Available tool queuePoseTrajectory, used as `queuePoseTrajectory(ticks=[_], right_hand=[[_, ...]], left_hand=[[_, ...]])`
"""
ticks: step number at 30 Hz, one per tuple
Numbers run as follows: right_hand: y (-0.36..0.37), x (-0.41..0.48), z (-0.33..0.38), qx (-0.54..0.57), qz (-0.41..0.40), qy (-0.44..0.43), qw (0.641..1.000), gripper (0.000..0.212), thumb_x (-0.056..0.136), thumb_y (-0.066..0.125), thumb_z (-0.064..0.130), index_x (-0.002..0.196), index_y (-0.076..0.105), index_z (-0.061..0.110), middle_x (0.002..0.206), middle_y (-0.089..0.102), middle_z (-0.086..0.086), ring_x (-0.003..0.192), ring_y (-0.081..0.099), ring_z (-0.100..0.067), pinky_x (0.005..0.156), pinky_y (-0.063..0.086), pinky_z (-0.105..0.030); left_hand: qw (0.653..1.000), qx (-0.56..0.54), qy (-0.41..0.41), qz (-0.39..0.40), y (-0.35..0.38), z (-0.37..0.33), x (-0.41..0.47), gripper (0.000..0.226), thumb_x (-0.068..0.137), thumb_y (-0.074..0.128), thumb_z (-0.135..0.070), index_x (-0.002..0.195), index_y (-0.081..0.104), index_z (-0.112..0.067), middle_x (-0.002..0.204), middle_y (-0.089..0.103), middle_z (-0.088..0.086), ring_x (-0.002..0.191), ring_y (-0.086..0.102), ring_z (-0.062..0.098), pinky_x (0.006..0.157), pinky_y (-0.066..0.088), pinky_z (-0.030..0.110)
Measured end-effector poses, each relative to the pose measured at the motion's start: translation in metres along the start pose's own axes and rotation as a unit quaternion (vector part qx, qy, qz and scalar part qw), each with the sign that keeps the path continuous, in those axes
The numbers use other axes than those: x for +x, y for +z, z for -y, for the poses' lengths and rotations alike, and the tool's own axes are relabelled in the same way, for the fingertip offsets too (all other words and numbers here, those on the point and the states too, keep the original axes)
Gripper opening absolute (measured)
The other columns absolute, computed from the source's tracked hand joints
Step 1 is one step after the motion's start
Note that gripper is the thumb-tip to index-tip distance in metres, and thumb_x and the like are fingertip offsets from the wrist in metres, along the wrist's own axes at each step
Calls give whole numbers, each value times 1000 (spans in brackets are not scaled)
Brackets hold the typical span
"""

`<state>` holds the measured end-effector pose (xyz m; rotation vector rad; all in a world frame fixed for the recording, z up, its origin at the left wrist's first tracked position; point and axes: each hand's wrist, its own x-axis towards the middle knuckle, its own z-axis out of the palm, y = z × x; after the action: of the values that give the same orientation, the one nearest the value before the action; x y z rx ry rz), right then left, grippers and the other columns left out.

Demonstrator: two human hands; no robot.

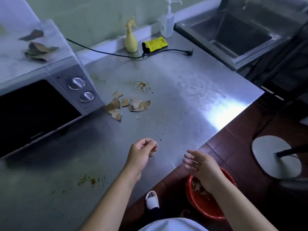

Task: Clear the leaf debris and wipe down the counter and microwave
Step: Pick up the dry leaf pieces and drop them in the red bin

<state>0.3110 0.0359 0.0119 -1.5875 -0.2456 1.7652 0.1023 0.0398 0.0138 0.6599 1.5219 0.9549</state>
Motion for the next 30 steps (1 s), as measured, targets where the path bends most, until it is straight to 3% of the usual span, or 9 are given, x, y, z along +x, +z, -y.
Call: queuePoseTrajectory(ticks=[4, 7, 12, 15, 17, 21, 24, 27, 30], right_hand=[[45, -4, -4, -62, 10, 1, 998, 10, 98, 53, 6, 102, 61, 0, 82, 63, -13, 72, 62, -25, 71, 51, -35], [72, 4, 9, -147, 39, -16, 988, 13, 100, 54, 8, 102, 65, 2, 92, 66, -14, 81, 66, -26, 80, 55, -38], [124, 42, 41, -310, 75, -112, 941, 10, 91, 66, 4, 96, 68, 12, 91, 66, -10, 80, 65, -23, 72, 54, -35], [161, 80, 58, -468, 97, -185, 859, 25, 88, 73, 17, 112, 66, 18, 107, 62, -6, 87, 61, -23, 72, 49, -35], [185, 109, 69, -574, 101, -240, 776, 41, 88, 74, 25, 127, 61, 20, 123, 56, -6, 97, 61, -27, 75, 48, -34], [229, 165, 87, -726, 135, -339, 583, 62, 87, 72, 34, 143, 47, 27, 147, 42, -9, 130, 45, -35, 101, 46, -45], [251, 201, 87, -788, 157, -346, 485, 75, 84, 71, 43, 148, 34, 35, 152, 34, -6, 135, 37, -37, 104, 42, -53], [255, 223, 79, -818, 153, -353, 427, 47, 87, 62, 36, 132, 50, 32, 139, 46, -6, 125, 41, -36, 94, 42, -50], [244, 237, 73, -786, 141, -419, 433, 28, 93, 52, 25, 119, 61, 25, 124, 59, -5, 114, 48, -36, 84, 45, -43]], left_hand=[[997, -27, -20, -72, -54, 12, 7, 13, 95, 63, -16, 85, 70, -14, 79, 72, 0, 80, 66, 16, 70, 52, 25], [996, -47, -23, -79, -81, 20, 9, 10, 95, 64, -18, 89, 71, -15, 84, 73, 2, 83, 67, 17, 69, 51, 25], [990, -55, -40, -122, -111, 25, 18, 10, 95, 63, -14, 93, 73, -16, 86, 74, 0, 83, 68, 16, 67, 52, 23], [986, -38, -48, -152, -121, 20, 26, 13, 96, 62, -11, 94, 73, -17, 92, 73, 5, 85, 67, 18, 71, 52, 26], [985, -25, -48, -161, -126, 12, 31, 15, 97, 60, -10, 97, 73, -17, 94, 72, 5, 85, 67, 18, 73, 53, 26], [979, 7, -56, -194, -131, -6, 51, 18, 97, 60, -12, 97, 74, -23, 95, 74, 0, 86, 69, 14, 69, 52, 20], [972, 77, -59, -216, -129, -13, 79, 19, 96, 61, -15, 97, 72, -31, 98, 72, -7, 91, 68, 11, 74, 52, 20], [958, 152, -59, -235, -121, -19, 110, 20, 93, 63, -19, 105, 68, -34, 107, 68, -10, 98, 63, 9, 79, 46, 22], [932, 258, -65, -246, -113, -25, 141, 32, 91, 64, -23, 122, 63, -30, 123, 62, -6, 112, 58, 13, 88, 42, 24]])
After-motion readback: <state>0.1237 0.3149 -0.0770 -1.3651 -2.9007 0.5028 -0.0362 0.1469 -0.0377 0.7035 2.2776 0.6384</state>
